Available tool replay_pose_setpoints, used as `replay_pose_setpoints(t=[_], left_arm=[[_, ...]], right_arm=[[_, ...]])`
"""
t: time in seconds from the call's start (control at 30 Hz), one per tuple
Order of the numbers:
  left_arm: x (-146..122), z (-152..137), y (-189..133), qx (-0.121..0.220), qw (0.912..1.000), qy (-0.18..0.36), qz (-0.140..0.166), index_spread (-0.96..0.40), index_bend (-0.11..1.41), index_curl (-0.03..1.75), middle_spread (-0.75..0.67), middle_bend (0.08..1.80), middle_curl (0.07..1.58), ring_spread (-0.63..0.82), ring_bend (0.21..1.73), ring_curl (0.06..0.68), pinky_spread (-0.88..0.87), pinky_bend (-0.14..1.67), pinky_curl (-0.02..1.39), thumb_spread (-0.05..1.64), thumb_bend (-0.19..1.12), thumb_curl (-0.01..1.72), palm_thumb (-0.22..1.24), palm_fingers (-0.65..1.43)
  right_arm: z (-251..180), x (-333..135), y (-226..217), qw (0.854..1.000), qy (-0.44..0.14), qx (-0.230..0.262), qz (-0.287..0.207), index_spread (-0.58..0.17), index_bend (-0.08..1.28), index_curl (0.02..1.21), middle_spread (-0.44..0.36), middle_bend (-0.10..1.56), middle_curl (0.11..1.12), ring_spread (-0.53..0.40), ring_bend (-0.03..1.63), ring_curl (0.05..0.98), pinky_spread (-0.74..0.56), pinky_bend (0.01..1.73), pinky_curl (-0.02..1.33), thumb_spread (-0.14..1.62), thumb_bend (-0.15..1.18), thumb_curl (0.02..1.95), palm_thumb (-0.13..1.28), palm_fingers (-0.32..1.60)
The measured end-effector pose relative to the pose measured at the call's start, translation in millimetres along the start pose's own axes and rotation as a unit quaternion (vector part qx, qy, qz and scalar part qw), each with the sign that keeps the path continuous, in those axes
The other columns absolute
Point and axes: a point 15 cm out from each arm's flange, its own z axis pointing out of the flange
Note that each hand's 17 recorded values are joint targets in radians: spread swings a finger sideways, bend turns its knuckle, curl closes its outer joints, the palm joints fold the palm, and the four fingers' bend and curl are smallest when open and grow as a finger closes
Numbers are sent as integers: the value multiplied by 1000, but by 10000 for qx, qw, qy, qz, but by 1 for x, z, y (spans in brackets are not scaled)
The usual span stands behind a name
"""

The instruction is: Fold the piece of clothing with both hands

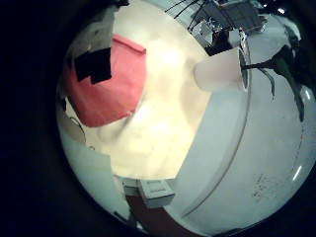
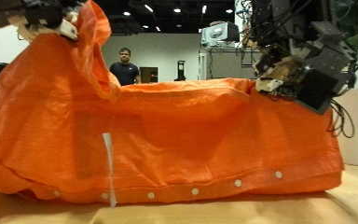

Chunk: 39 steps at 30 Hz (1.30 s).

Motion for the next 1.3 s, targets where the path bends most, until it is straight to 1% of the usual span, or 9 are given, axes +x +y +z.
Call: replay_pose_setpoints(t=[0.37, 0.63, 0.8, 0.93, 1.0, 1.1, 1.17, 1.23, 1.3], left_arm=[[-45, 20, -81, 128, 9984, -42, -546, -694, 179, 918, -515, 1114, 579, -594, 856, 462, -788, 594, 463, 1111, -16, 315, 759, 1125], [-81, 43, -131, 270, 9937, 319, -1036, -685, 186, 921, -495, 1143, 607, -573, 905, 483, -784, 580, 478, 1136, -17, 321, 743, 1103], [-97, 64, -146, 292, 9863, 845, -1385, -645, 153, 915, -483, 1140, 615, -546, 908, 491, -760, 554, 490, 1175, -26, 311, 680, 1017], [-115, 69, -155, 511, 9816, 901, -1602, -547, 94, 878, -468, 1096, 618, -495, 904, 505, -722, 597, 534, 1204, -22, 308, 639, 789], [-126, 70, -160, 673, 9774, 958, -1761, -471, 80, 845, -440, 1010, 608, -465, 933, 518, -695, 648, 565, 1215, -22, 307, 621, 625], [-142, 73, -165, 919, 9680, 1180, -2015, -286, 97, 777, -267, 679, 552, -326, 939, 539, -613, 795, 639, 1225, -20, 306, 600, 207], [-148, 75, -167, 1021, 9627, 1343, -2114, -161, 110, 713, -118, 529, 477, -202, 908, 506, -496, 783, 642, 1227, -30, 303, 562, 60], [-151, 75, -168, 1119, 9575, 1515, -2184, -58, 136, 657, 47, 462, 426, -49, 838, 465, -288, 669, 616, 1233, -37, 292, 502, -106], [-152, 73, -168, 1206, 9530, 1675, -2220, 9, 133, 602, 154, 401, 382, 60, 798, 426, -123, 613, 584, 1236, -33, 286, 463, -99]], right_arm=[[59, -3, -82, 9974, -37, -721, 5, -270, 1014, 911, -137, 1224, 842, -244, 1282, 757, -288, 1161, 895, 1247, -11, 520, 1049, 1063], [102, -3, -123, 9943, -80, -1056, 90, -281, 950, 899, -141, 1193, 821, -247, 1265, 756, -303, 1123, 930, 1325, -25, 461, 904, 1007], [120, 0, -128, 9936, -70, -1086, 289, -327, 457, 784, -162, 1018, 758, -271, 1344, 730, -359, 1237, 921, 1420, -6, 407, 860, 698], [128, 8, -135, 9945, -76, -975, 374, -369, 157, 650, -177, 892, 716, -291, 1361, 684, -447, 1244, 853, 1470, -2, 368, 860, 590], [128, 14, -139, 9952, -85, -879, 428, -383, 148, 614, -180, 850, 703, -292, 1342, 666, -486, 1193, 820, 1485, 1, 358, 865, 523], [125, 27, -140, 9954, -107, -778, 545, -397, 156, 567, -169, 754, 673, -289, 1300, 634, -516, 1155, 766, 1505, 3, 337, 873, 423], [118, 34, -139, 9955, -107, -714, 607, -399, 160, 548, -165, 720, 659, -283, 1272, 617, -512, 1143, 748, 1517, 2, 326, 871, 396], [107, 40, -138, 9959, -94, -615, 656, -408, 178, 523, -156, 688, 643, -273, 1243, 593, -484, 1100, 719, 1534, -2, 310, 862, 383], [94, 46, -138, 9964, -77, -506, 682, -408, 183, 508, -152, 674, 634, -270, 1220, 576, -461, 1068, 700, 1543, -1, 301, 860, 384]])
